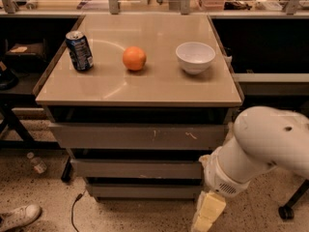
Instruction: Open middle drawer
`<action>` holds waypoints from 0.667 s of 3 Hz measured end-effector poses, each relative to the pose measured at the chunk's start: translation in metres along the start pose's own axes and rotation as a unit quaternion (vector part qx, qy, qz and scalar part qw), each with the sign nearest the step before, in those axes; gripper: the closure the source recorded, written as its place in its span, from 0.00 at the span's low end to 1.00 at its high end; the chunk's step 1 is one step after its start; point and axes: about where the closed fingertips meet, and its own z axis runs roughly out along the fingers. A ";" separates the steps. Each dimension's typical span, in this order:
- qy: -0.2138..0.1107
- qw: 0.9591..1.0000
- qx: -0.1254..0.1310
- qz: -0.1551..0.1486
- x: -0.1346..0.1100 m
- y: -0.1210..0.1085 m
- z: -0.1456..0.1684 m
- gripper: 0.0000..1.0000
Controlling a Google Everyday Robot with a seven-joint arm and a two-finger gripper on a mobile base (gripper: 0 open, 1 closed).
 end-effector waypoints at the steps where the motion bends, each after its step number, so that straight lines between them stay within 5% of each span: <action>1: -0.032 0.999 -0.001 -0.012 -0.016 0.000 0.054 0.00; 2: -0.055 0.998 0.017 -0.033 -0.038 -0.011 0.098 0.00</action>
Offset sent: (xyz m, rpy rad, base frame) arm 0.0488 0.1050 -0.1233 0.1427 -0.1811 0.0576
